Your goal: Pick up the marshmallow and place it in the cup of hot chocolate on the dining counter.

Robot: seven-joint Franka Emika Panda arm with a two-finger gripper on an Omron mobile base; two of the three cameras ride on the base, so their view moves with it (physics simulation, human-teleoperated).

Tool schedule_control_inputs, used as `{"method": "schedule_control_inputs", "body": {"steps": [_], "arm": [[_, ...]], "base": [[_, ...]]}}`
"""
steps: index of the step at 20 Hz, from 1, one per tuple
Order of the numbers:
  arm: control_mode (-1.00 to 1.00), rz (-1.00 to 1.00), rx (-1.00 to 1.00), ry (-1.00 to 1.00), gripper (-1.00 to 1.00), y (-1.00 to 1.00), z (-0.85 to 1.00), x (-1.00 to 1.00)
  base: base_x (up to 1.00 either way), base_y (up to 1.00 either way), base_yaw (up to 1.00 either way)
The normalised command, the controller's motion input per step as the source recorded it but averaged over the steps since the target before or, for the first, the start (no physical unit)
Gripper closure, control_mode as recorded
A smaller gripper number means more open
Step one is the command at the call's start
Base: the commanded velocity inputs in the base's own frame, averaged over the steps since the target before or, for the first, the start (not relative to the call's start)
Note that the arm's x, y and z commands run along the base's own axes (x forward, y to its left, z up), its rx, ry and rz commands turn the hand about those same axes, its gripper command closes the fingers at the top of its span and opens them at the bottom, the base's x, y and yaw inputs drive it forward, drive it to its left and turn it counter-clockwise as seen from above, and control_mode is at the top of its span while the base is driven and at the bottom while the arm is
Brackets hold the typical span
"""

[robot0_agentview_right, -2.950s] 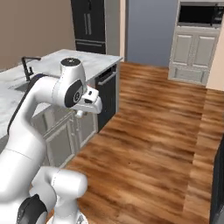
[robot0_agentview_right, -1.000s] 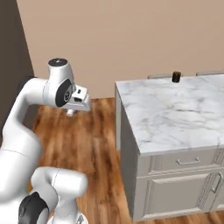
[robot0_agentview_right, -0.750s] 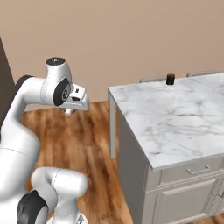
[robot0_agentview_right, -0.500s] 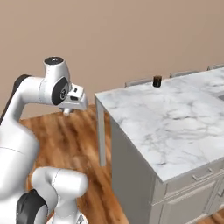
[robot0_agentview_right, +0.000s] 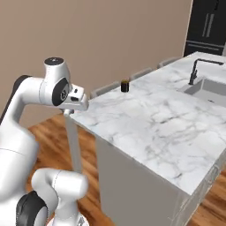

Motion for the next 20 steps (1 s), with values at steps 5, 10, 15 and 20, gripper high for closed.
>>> {"method": "schedule_control_inputs", "body": {"steps": [5, 10, 15, 20], "arm": [[1.0, 0.0, 0.0, 0.0, 1.0, 0.0, 0.0, 0.0], [1.0, 0.0, 0.0, 0.0, 1.0, 0.0, 0.0, 0.0], [1.0, 0.0, 0.0, 0.0, 1.0, 0.0, 0.0, 0.0], [1.0, 0.0, 0.0, 0.0, 1.0, 0.0, 0.0, 0.0]], "base": [[0.45, 0.93, -0.53], [0.31, 1.0, -0.45], [0.21, 1.0, -0.44], [0.19, 0.92, -0.52]]}}
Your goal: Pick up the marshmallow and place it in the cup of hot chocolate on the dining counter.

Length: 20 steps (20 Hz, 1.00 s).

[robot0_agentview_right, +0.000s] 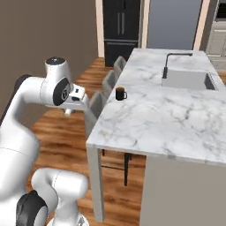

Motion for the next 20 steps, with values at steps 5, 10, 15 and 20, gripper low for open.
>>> {"method": "schedule_control_inputs", "body": {"steps": [5, 10, 15, 20], "arm": [[1.0, 0.0, 0.0, 0.0, 1.0, 0.0, 0.0, 0.0], [1.0, 0.0, 0.0, 0.0, 1.0, 0.0, 0.0, 0.0], [1.0, 0.0, 0.0, 0.0, 1.0, 0.0, 0.0, 0.0], [1.0, 0.0, 0.0, 0.0, 1.0, 0.0, 0.0, 0.0]], "base": [[0.22, 0.72, -0.61], [0.24, 0.76, -0.6], [0.24, 0.91, -0.54], [0.19, 1.0, -0.47]]}}
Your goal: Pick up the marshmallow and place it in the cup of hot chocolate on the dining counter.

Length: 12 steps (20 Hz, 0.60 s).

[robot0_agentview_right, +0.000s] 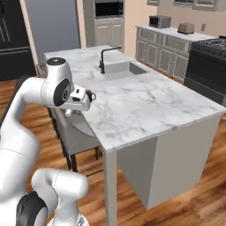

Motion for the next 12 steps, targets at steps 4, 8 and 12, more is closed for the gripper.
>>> {"method": "schedule_control_inputs", "body": {"steps": [4, 8, 12], "arm": [[1.0, 0.0, 0.0, 0.0, 1.0, 0.0, 0.0, 0.0], [1.0, 0.0, 0.0, 0.0, 1.0, 0.0, 0.0, 0.0], [1.0, 0.0, 0.0, 0.0, 1.0, 0.0, 0.0, 0.0]], "base": [[0.09, 1.0, -0.43], [0.07, 1.0, -0.38], [0.04, 1.0, -0.36]]}}
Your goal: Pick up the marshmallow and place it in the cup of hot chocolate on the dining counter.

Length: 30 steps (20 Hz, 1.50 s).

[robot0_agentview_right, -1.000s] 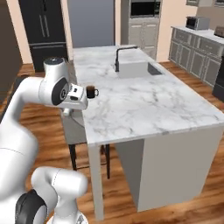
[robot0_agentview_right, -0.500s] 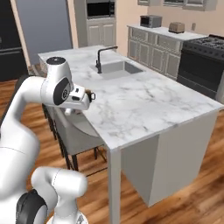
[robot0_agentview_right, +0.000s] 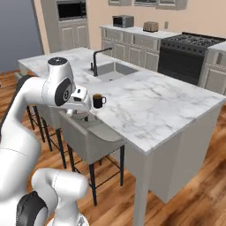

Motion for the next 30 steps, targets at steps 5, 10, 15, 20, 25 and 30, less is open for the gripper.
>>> {"method": "schedule_control_inputs", "body": {"steps": [5, 10, 15, 20, 25, 30], "arm": [[1.0, 0.0, 0.0, 0.0, 1.0, 0.0, 0.0, 0.0], [1.0, 0.0, 0.0, 0.0, 1.0, 0.0, 0.0, 0.0], [1.0, 0.0, 0.0, 0.0, 1.0, 0.0, 0.0, 0.0], [1.0, 0.0, 0.0, 0.0, 1.0, 0.0, 0.0, 0.0], [1.0, 0.0, 0.0, 0.0, 1.0, 0.0, 0.0, 0.0], [1.0, 0.0, 0.0, 0.0, 1.0, 0.0, 0.0, 0.0]], "base": [[0.06, 1.0, -0.37], [0.31, 1.0, -0.37], [0.35, 1.0, -0.37], [0.32, 0.6, -0.31], [0.33, -0.02, -0.15], [0.36, -0.19, -0.12]]}}
